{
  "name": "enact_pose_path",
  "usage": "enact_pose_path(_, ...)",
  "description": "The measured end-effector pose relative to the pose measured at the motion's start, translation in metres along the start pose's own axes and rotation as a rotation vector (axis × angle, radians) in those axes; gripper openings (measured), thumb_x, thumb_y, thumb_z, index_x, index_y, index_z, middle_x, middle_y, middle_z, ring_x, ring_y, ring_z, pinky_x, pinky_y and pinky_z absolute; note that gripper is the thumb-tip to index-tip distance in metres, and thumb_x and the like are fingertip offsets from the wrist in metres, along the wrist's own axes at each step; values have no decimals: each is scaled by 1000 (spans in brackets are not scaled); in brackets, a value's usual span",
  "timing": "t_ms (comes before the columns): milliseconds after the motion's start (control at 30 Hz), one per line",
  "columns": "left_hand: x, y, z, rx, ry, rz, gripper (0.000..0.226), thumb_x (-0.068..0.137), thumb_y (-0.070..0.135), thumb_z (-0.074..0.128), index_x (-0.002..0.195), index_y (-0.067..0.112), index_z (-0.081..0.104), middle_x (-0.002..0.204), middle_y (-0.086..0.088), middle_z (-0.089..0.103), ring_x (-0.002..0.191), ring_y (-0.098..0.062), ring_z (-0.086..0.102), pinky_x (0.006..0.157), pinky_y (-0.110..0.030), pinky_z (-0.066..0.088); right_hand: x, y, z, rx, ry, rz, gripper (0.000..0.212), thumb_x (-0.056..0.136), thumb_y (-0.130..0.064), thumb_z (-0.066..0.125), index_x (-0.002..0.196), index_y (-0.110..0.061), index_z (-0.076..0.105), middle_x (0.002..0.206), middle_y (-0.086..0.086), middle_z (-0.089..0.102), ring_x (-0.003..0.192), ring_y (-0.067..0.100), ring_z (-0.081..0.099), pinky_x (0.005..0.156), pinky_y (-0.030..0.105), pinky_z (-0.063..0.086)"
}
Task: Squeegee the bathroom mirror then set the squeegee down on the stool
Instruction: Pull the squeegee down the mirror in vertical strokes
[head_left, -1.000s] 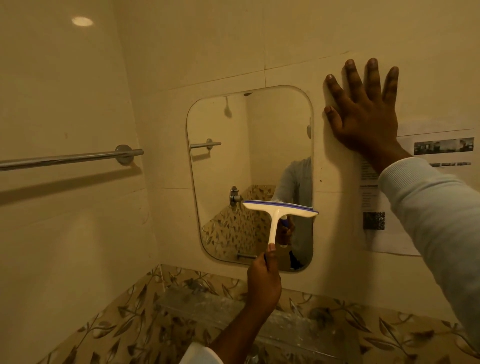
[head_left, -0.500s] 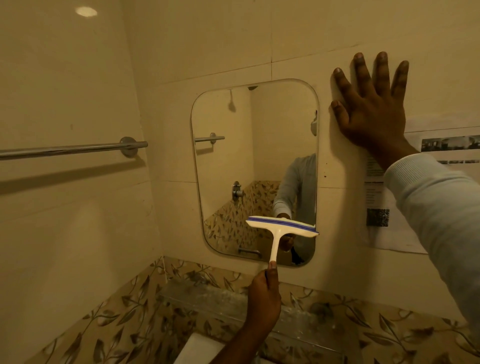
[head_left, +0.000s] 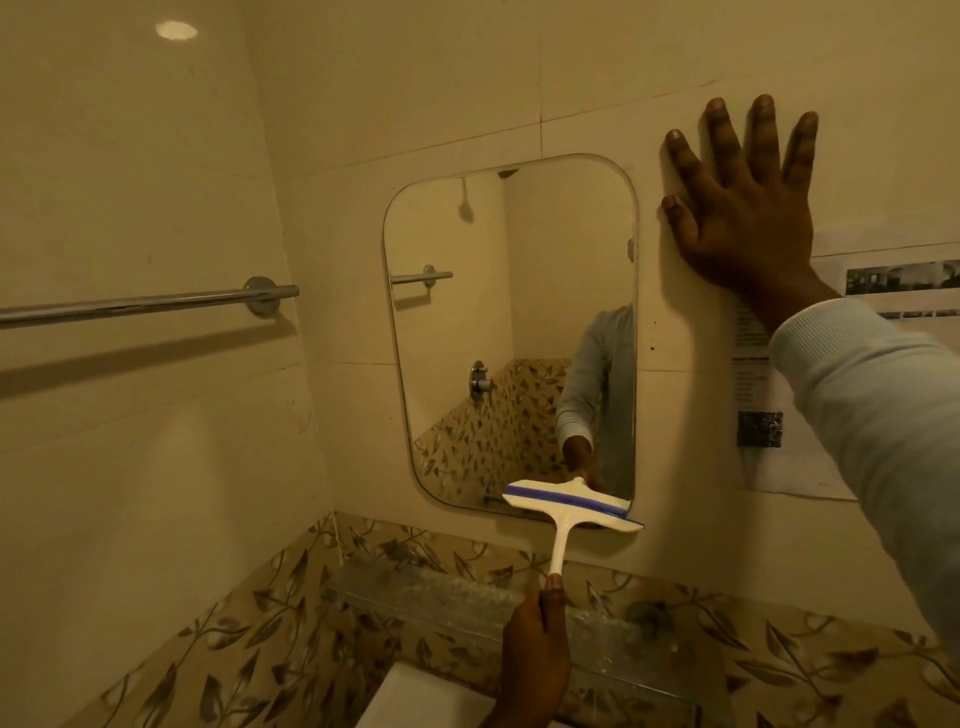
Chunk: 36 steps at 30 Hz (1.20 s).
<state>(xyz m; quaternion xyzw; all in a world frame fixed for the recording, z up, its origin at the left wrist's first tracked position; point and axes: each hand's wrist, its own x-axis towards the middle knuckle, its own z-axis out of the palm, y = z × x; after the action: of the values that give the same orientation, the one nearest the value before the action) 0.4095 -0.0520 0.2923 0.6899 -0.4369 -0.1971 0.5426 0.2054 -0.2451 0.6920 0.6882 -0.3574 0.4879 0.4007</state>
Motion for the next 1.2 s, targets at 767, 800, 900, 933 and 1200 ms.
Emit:
enact_pose_path(767, 55, 163, -118, -331, 57, 121, 67, 89, 80, 36, 87, 17, 61, 57, 6, 54, 43, -8, 45, 39, -25, 37, 0, -1, -4, -7, -28, 6, 71, 108, -64, 19, 172, -35, 7, 180, 8, 2, 164, 44, -1, 126, 73, 1)
enact_pose_path(800, 70, 187, -130, -350, 72, 131, 66, 90, 79, 36, 88, 18, 60, 56, 7, 54, 41, -8, 43, 38, -24, 36, 0, -1, -4, -11, -26, 9, 71, 108, -64, 20, 172, -35, 7, 180, 8, 2, 164, 44, -2, 126, 73, 1)
enact_pose_path(900, 108, 245, -161, -417, 99, 162, 61, 91, 77, 41, 86, 18, 55, 53, 7, 50, 39, -9, 37, 38, -22, 30, -1, 1, -1, -29, -21, 9, 71, 108, -64, 20, 172, -35, 7, 180, 7, 2, 164, 42, -3, 127, 70, -1)
enact_pose_path(933, 119, 260, -170, -434, 98, 175, 61, 91, 77, 42, 86, 18, 54, 53, 7, 49, 40, -9, 35, 38, -22, 29, 0, 1, 0, -31, -15, 7, 71, 108, -64, 19, 172, -35, 7, 180, 7, 2, 164, 42, -3, 127, 70, -2)
enact_pose_path(1200, 171, 292, -208, -404, 100, 214, 62, 89, 78, 44, 85, 17, 55, 52, 5, 46, 39, -10, 32, 37, -22, 28, 0, 4, 3, -47, 6, -1, 73, 107, -65, 18, 172, -34, 7, 180, 8, 2, 164, 42, -2, 127, 71, 0)
